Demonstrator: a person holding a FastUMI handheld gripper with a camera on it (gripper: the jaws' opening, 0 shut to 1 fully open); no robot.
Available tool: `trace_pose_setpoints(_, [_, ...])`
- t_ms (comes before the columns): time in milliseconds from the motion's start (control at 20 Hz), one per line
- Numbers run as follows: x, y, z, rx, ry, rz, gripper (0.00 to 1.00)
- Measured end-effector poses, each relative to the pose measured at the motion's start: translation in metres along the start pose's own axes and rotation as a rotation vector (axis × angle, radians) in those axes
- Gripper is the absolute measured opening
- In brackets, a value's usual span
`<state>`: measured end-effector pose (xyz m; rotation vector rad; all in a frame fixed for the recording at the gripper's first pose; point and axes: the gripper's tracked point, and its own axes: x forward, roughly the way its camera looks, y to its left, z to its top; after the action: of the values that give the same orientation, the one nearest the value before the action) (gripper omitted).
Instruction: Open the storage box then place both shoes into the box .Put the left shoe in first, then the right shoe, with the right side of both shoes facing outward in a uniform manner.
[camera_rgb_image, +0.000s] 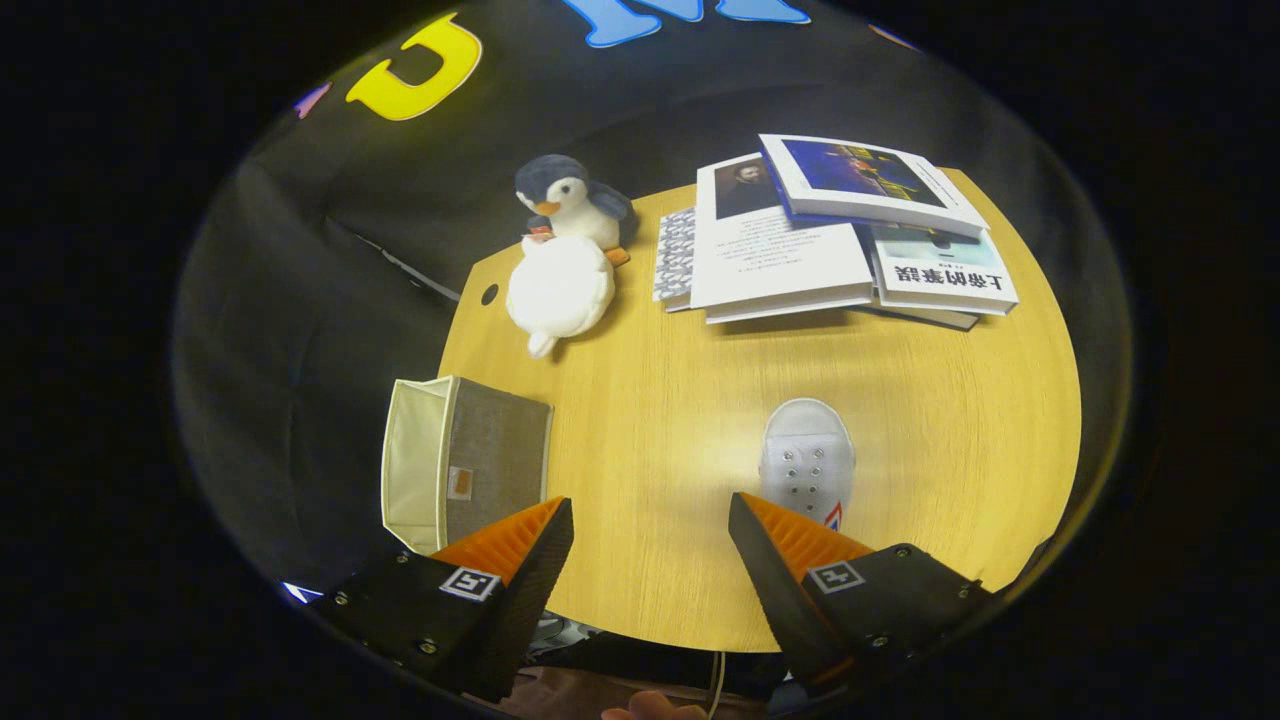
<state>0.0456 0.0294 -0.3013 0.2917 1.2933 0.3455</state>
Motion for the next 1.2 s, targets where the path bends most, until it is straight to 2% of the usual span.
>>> trace_pose_setpoints(200, [0.003,-0.039,-0.019,-0.031,0.038,-0.073,0.96])
trace_pose_setpoints(550, [0.018,-0.100,-0.053,0.039,0.112,-0.146,0.96])
trace_pose_setpoints(850, [0.035,-0.127,-0.081,0.010,0.197,-0.193,0.96])
trace_pose_setpoints(1200, [0.064,-0.143,-0.086,-0.042,0.252,-0.242,0.96])
